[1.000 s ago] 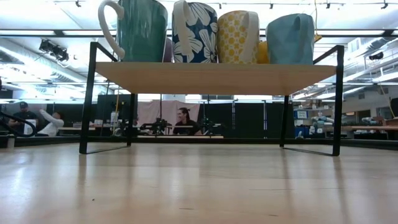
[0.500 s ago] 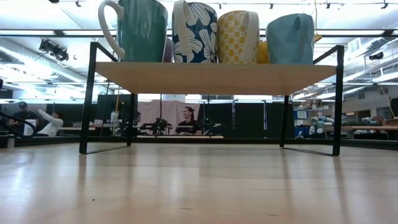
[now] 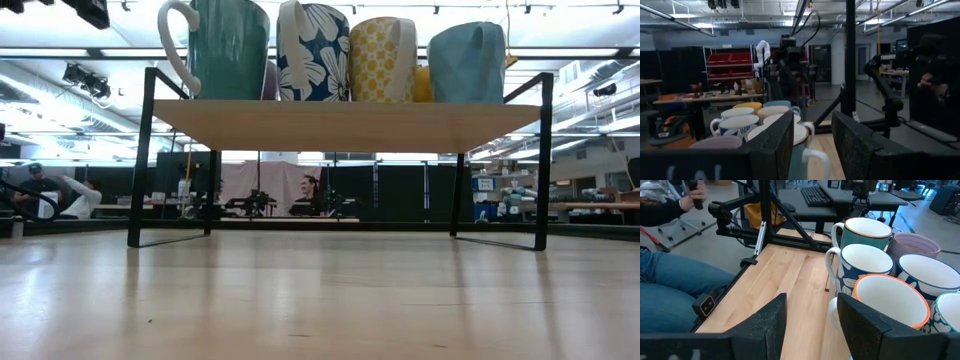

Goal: Place coffee mugs
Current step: Return to Home Position

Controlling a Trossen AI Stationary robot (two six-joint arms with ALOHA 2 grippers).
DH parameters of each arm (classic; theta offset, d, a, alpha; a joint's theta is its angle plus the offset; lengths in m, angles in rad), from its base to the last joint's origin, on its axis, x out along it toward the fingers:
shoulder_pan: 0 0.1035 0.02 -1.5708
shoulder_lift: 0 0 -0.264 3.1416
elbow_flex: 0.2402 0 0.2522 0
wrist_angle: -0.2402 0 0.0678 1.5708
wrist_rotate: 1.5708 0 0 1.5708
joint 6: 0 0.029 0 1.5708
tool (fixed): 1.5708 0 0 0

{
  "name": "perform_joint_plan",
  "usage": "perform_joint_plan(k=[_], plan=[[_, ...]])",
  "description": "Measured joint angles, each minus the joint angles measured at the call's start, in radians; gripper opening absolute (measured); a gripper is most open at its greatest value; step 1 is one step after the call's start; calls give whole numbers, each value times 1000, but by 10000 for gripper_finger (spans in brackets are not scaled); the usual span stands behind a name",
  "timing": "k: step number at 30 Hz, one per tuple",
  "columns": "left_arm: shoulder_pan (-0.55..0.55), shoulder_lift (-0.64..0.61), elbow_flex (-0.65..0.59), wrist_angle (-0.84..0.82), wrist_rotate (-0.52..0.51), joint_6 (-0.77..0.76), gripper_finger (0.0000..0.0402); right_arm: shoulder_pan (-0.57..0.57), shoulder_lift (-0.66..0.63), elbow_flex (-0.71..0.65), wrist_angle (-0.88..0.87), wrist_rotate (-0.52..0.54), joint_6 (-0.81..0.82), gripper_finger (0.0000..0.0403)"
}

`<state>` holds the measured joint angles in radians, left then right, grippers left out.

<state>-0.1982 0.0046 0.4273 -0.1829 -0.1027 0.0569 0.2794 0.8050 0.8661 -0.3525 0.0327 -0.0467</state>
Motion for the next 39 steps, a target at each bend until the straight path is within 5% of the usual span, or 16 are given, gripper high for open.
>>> perform_joint_plan(k=[16, 30, 39], plan=[[2, 0, -320, 403, -132, 71, 139, -1, -139, 0, -6, -44, 100, 180], [159, 1, -370, 403, -141, 39, 139, 0, -406, 0, -129, -98, 44, 180], [260, 1, -370, 248, -133, -58, 139, 0, -559, 0, -254, -98, 43, 180]])
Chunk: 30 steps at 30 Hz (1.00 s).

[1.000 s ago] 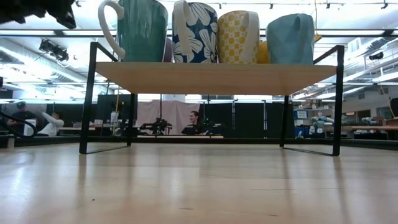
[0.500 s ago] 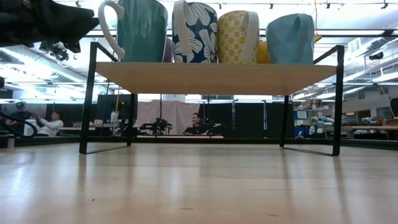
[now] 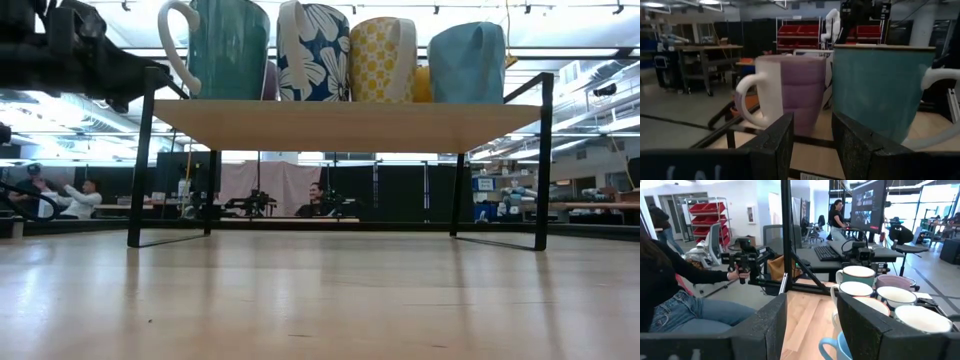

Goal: Place coffee mugs
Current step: Return to Home Position

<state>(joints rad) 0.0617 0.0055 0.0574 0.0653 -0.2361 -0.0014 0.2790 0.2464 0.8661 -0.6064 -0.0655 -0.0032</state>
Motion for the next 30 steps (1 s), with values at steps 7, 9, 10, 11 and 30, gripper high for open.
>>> perform_joint_plan(k=[7, 9, 10, 11, 30], plan=[[37, 0, 0, -27, 41, -22, 139, 0, -98, 0, -80, 0, -24, 180], [42, 0, 0, -29, 47, -22, 139, 0, -124, -16, -79, 0, -31, 180], [43, 0, 0, -30, 47, -22, 139, 0, -139, -32, -75, -1, -37, 180], [43, 0, 0, -33, 46, -22, 139, 0, -152, -51, -70, -3, -42, 180], [42, 1, 0, -74, 108, -53, 139, 0, -243, -425, 279, -14, -68, 180]])
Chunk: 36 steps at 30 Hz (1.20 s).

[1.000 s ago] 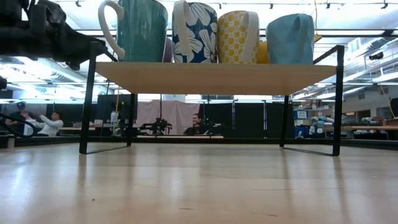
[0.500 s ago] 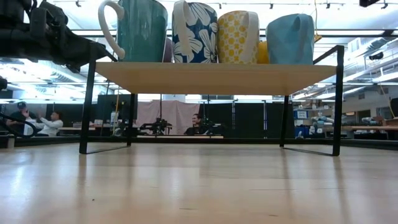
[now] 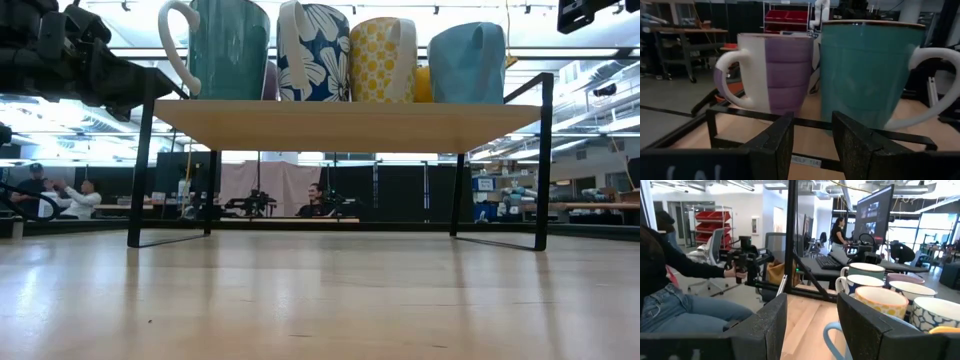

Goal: Place coffee mugs
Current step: Return to Home Position

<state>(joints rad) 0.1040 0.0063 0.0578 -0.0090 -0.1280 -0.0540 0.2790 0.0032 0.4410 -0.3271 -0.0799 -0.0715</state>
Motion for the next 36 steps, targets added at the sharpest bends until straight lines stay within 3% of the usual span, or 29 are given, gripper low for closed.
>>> perform_joint_plan(k=[13, 19, 24, 36], plan=[[0, 0, 0, -42, 3, -39, 139, 0, 0, -184, 300, 18, -39, 180], [0, 0, 0, -42, 3, -39, 139, 0, 0, -299, 529, 187, -109, 180], [0, 0, 0, -42, 2, -39, 139, -8, 0, -369, 609, 341, -112, 180], [0, 0, 0, -43, 2, -30, 139, -82, 4, -435, 697, 306, -107, 180]])
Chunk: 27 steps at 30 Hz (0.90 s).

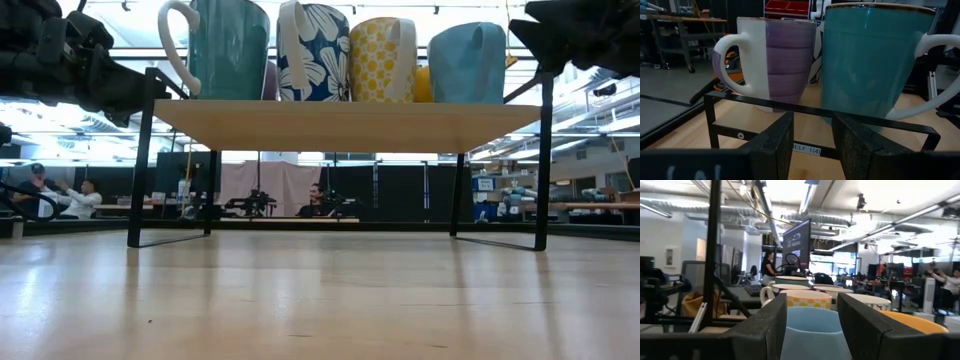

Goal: Place coffee mugs
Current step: Return to Home Position

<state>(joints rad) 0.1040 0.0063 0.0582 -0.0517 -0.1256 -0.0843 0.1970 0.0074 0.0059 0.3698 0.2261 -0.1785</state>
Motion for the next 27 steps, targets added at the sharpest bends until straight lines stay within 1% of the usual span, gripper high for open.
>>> perform_joint_plan(k=[2, 5, 8, 11, 19, 23, 27], plan=[[0, 0, 0, -1, 0, 2, 139, -11, 0, 0, -2, -18, -1, 180], [0, 0, 0, -4, 0, 2, 139, -32, 0, 0, -24, -17, -9, 180], [0, 0, 0, -5, 0, 2, 139, -57, 0, 0, -78, 11, -7, 180], [0, 0, 0, -6, 0, 2, 139, -76, 0, 0, -138, 13, 1, 180], [0, 0, 0, -22, 0, -2, 139, -102, 0, 0, -227, 16, 77, 180], [0, 0, 0, -36, 1, -3, 139, -103, 0, 0, -282, 16, 130, 180], [0, 0, 2, -44, 3, -9, 139, -103, 1, 0, -315, 16, 150, 180]])
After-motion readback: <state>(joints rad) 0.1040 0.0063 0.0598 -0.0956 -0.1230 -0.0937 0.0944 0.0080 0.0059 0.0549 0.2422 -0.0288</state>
